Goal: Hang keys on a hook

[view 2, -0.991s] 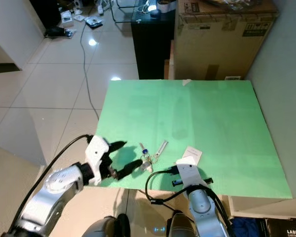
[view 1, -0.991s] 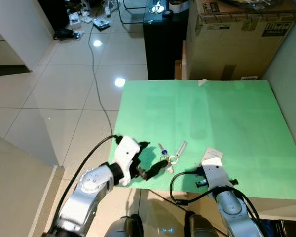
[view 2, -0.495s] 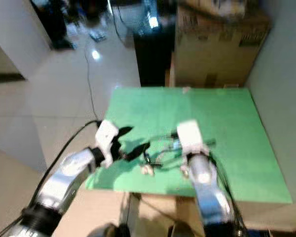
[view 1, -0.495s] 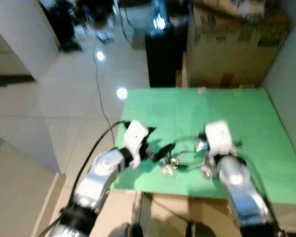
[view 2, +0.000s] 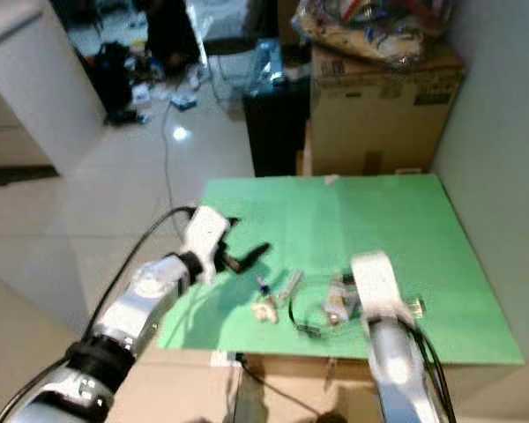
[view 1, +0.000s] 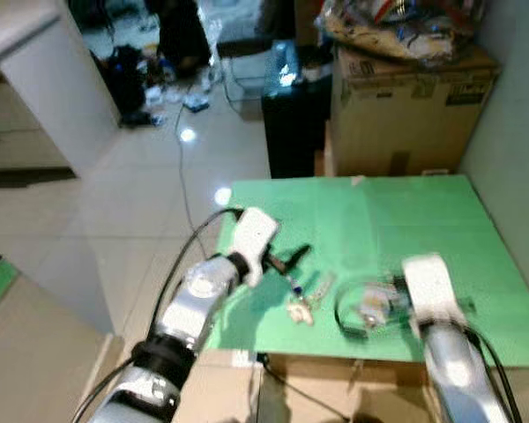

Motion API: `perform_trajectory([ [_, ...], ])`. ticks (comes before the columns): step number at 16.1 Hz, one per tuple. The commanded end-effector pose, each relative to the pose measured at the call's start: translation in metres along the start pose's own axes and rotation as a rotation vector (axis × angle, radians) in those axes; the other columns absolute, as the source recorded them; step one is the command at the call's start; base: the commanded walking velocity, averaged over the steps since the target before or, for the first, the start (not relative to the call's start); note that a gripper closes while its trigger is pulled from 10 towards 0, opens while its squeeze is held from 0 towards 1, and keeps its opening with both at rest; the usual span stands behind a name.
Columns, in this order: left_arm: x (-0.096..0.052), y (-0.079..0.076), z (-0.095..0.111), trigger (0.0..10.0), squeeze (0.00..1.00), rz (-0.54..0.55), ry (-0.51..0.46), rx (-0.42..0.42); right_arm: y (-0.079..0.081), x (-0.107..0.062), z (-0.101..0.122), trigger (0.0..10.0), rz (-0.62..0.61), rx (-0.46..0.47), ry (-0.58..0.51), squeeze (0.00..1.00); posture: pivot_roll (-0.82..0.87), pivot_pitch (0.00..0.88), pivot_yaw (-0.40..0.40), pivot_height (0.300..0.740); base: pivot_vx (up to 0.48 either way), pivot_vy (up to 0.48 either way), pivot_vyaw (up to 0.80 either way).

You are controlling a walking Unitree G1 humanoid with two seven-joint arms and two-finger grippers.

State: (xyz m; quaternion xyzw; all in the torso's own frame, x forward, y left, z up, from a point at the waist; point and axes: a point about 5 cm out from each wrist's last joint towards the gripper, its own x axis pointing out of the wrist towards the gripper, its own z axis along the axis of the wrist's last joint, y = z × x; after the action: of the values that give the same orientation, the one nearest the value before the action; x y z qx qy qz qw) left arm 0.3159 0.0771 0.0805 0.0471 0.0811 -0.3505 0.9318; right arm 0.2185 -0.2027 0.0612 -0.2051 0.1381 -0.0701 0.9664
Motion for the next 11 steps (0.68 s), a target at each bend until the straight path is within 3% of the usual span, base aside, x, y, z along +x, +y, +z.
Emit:
perform_trajectory([
  [1, -0.003, 0.017, -0.007, 10.0, 0.00, 0.112, 0.025, -0.087, 0.001, -0.012, 0.009, 10.0, -0.011, 0.038, -0.060, 1.00, -0.24, 0.000, 0.174, 0.740, 0.000, 0.000, 0.00],
  [2, -0.004, 0.022, -0.014, 10.0, 0.00, 0.171, 0.052, -0.123, 0.004, -0.019, 0.006, 10.0, 0.007, 0.046, -0.064, 1.00, -0.24, 0.000, 0.173, 0.740, 0.000, 0.000, 0.00],
  [4, -0.002, 0.022, -0.021, 10.0, 0.00, 0.188, 0.089, -0.083, 0.011, -0.027, 0.006, 10.0, 0.052, 0.046, -0.099, 1.00, -0.26, 0.000, 0.173, 0.740, 0.000, 0.000, 0.00],
  [6, 0.007, 0.014, -0.021, 10.0, 0.00, 0.159, 0.101, -0.068, 0.017, -0.034, 0.000, 10.0, 0.088, 0.068, -0.085, 1.00, -0.27, 0.016, 0.175, 0.740, 0.000, 0.000, 0.00],
  [7, 0.018, 0.004, -0.016, 10.0, 0.00, 0.086, 0.120, -0.032, 0.016, -0.048, -0.008, 10.0, 0.108, 0.086, -0.053, 1.00, -0.30, 0.060, 0.187, 0.740, 0.000, 0.000, 0.00],
  [8, 0.019, 0.002, -0.016, 10.0, 0.00, 0.065, 0.124, -0.020, 0.016, -0.052, -0.010, 10.0, 0.112, 0.090, -0.045, 1.00, -0.30, 0.064, 0.189, 0.740, 0.000, 0.000, 0.00],
  [10, 0.013, 0.001, -0.023, 10.0, 0.00, 0.007, 0.163, 0.040, 0.018, -0.060, -0.015, 10.0, 0.133, 0.087, -0.029, 1.00, -0.31, 0.087, 0.198, 0.740, 0.000, 0.000, 0.00],
  [11, -0.002, 0.002, -0.036, 10.0, 0.00, -0.058, 0.204, 0.100, 0.020, -0.065, -0.021, 10.0, 0.160, 0.051, -0.017, 1.00, -0.30, 0.097, 0.204, 0.740, 0.000, 0.000, 0.00],
])
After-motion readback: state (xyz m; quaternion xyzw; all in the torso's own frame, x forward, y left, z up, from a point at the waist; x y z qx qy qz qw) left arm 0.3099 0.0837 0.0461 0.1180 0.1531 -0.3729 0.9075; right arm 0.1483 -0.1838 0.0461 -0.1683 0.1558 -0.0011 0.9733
